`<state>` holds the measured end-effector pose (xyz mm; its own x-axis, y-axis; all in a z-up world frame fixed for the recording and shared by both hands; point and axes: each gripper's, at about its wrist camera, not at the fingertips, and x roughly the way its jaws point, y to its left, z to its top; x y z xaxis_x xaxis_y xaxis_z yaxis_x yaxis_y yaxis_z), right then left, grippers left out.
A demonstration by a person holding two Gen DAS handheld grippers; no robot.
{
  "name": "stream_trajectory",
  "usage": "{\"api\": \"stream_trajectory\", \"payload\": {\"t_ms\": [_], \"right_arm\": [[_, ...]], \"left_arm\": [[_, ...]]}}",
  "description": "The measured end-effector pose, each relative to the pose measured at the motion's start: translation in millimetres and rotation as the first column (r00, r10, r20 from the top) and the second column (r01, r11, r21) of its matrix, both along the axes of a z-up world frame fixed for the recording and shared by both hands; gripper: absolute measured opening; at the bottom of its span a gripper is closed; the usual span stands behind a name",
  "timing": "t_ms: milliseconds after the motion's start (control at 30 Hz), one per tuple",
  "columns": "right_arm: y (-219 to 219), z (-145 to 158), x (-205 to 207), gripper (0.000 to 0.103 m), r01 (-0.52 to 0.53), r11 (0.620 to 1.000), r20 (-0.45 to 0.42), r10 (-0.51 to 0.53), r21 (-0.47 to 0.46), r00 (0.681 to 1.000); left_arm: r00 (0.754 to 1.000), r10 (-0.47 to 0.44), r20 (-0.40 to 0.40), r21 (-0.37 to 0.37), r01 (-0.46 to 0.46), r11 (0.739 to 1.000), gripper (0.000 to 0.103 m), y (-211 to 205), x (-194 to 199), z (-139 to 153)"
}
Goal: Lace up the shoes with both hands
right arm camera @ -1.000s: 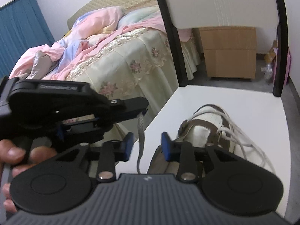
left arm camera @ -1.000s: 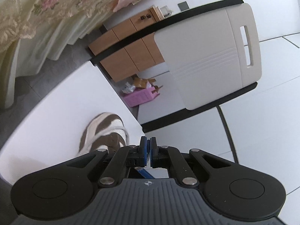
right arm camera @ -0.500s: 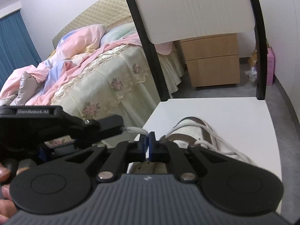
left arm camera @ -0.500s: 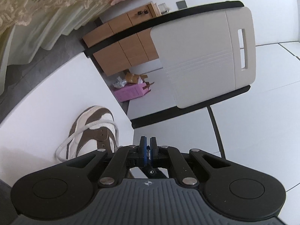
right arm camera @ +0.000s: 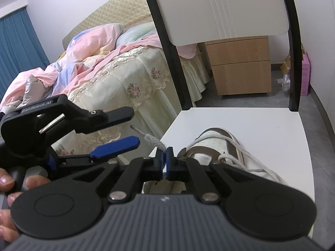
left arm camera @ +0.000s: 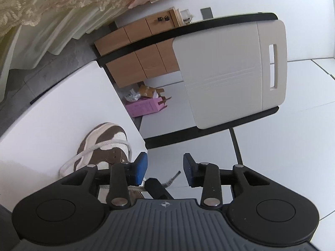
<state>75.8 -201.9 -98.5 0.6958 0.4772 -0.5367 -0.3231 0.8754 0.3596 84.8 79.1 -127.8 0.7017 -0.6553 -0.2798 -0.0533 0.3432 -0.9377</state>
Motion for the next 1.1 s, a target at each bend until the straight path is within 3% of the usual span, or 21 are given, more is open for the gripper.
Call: {"api": "stream_trajectory", "payload": {"t_ms": [200, 333, 433, 567, 667, 700, 733, 800, 833, 933, 1100], "right_arm": [[1, -2, 1, 0.003, -0.002, 1.0, -0.011, 0.002, -0.018, 1.0], [2, -3, 2, 0.003, -0.003, 1.0, -0.014, 0.003, -0.007, 1.0], [2, -3, 2, 0.003, -0.002, 1.0, -0.016, 0.002, 0.001, 1.0], [-4, -5, 5, 0.005, 0.011, 0.998, -0.042, -0.009, 0.054, 0.999], [-14, -7, 6, 0.006, 0.033, 0.989, -0.09, -0.02, 0.145, 0.996], [-18, -6, 5, 0.008, 0.052, 0.982, -0.102, -0.034, 0.18, 0.994], [-24, -5, 4, 0.019, 0.073, 0.973, -0.115, -0.048, 0.219, 0.992], [-38, -3, 2, 0.034, 0.122, 0.94, -0.145, -0.079, 0.32, 0.986], [-46, -5, 1, 0.035, 0.153, 0.901, -0.171, -0.089, 0.406, 0.981], [-64, -13, -1, 0.035, 0.229, 0.771, -0.245, -0.098, 0.594, 0.965], [-71, -30, -2, 0.035, 0.302, 0.53, -0.344, -0.022, 0.793, 0.939]], "left_arm": [[0.999, -0.021, 0.027, 0.009, 0.021, 1.0, 0.037, -3, -1, 4], [0.999, -0.041, 0.029, 0.028, 0.04, 0.999, 0.027, -8, 0, 5], [0.999, -0.032, 0.039, 0.08, 0.029, 0.996, 0.003, -10, 0, 7], [0.999, -0.016, 0.034, 0.085, 0.014, 0.996, 0.003, -10, -1, 6], [1.0, -0.005, 0.024, 0.072, 0.003, 0.997, 0.003, -8, -1, 3], [1.0, 0.0, 0.026, 0.065, -0.001, 0.998, 0.003, -7, -1, 3], [0.999, 0.004, 0.031, 0.053, -0.006, 0.999, 0.003, -7, -1, 3], [0.999, 0.012, 0.045, 0.039, -0.014, 0.999, 0.003, -5, -1, 4], [0.998, 0.016, 0.053, 0.039, -0.018, 0.999, 0.003, -5, -1, 5], [0.997, 0.031, 0.071, 0.035, -0.034, 0.999, 0.003, -5, -2, 7], [0.996, 0.039, 0.08, 0.033, -0.042, 0.999, 0.003, -5, -2, 8]]}}
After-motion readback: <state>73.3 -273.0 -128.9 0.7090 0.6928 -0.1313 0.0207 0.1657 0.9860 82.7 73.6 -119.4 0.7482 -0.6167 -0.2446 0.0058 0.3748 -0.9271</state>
